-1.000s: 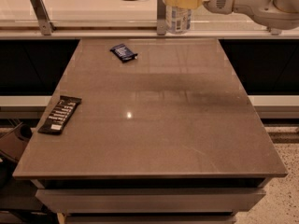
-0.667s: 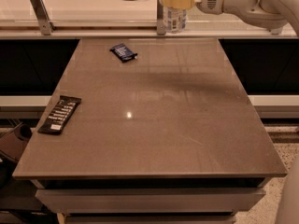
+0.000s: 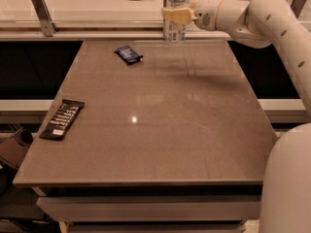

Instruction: Move blue plastic bottle near rxbar blueberry

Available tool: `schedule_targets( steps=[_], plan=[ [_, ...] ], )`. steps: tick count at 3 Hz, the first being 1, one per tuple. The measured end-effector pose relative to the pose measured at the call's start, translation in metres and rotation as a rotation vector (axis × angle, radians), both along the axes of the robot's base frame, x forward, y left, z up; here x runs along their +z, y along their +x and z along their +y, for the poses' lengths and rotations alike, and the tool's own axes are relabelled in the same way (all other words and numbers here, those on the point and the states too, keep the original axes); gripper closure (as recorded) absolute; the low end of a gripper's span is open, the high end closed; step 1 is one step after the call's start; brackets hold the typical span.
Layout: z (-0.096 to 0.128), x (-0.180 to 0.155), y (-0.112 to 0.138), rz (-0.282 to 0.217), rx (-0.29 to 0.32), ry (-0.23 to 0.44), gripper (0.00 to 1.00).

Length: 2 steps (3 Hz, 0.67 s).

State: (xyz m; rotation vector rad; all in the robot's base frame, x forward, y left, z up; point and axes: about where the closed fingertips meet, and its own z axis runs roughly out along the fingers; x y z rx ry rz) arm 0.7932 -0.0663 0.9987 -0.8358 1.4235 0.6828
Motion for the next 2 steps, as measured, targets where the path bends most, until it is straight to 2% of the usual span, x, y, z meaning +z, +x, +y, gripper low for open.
schedule_targets(
  steps=[1, 2],
  plan=[
    [0.0271, -0.0564, 0.0138, 0.059, -0.024, -0.006, 1.00],
    [0.0285, -0.0518, 0.0124, 0.045, -0.026, -0.005, 1.00]
  ],
)
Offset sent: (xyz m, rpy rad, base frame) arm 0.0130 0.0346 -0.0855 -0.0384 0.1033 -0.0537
